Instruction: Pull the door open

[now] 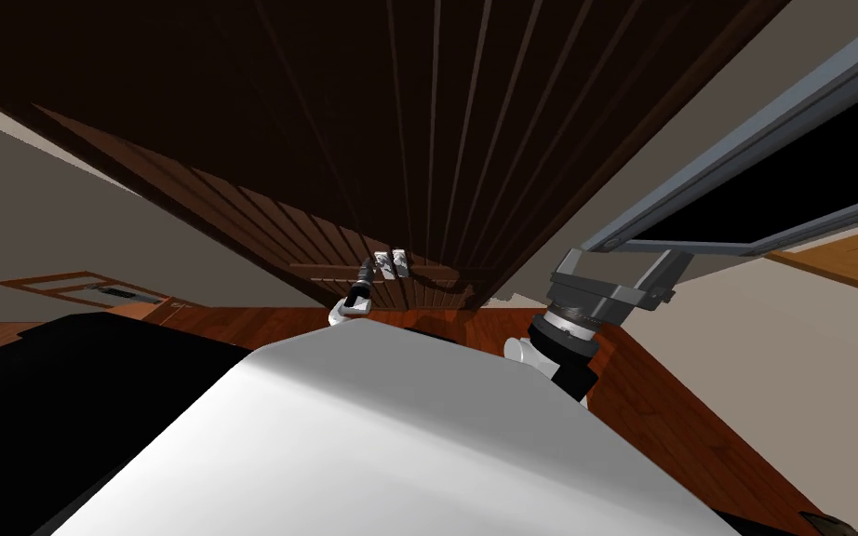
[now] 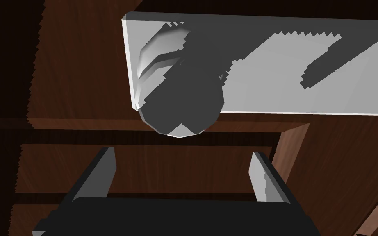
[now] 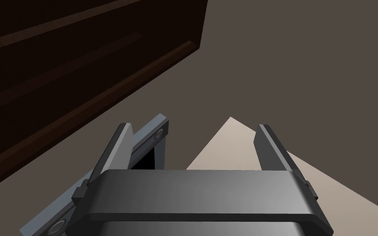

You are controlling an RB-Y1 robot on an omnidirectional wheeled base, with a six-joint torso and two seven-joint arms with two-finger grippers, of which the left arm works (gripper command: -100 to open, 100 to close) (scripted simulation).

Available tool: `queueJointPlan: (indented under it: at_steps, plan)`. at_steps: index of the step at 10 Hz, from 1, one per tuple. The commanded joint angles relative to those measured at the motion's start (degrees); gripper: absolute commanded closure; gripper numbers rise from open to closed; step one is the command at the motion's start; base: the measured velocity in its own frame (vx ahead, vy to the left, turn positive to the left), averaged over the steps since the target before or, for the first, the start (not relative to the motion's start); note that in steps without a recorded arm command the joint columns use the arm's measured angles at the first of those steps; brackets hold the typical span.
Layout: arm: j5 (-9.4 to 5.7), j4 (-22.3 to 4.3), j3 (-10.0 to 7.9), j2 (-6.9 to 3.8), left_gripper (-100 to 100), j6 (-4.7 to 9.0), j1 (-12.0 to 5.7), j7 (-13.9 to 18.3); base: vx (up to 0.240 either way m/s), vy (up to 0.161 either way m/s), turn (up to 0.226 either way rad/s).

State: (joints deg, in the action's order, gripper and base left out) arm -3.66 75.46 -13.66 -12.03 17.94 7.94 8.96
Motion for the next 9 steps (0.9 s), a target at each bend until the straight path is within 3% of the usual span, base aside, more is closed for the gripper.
queueJointPlan:
  at_steps: [1, 2, 7, 8, 9]
  plan:
    - [0.00, 0.00, 0.00, 0.00, -100, 0.00, 0.00, 0.00, 0.111, -0.021, -0.034]
    - [0.00, 0.00, 0.00, 0.00, 100, 0.00, 0.00, 0.00, -0.017, 0.001, 0.034]
    - [0.00, 0.00, 0.00, 0.00, 100, 0.00, 0.00, 0.00, -0.024, 0.005, 0.000]
    - [-0.17, -0.11, -0.82, -0.54, -100, -0.11, 1.04, 0.13, -0.162, 0.024, 0.138]
    - [-0.18, -0.05, -0.84, -0.61, -100, -0.13, 1.20, 0.18, -0.221, 0.030, 0.107]
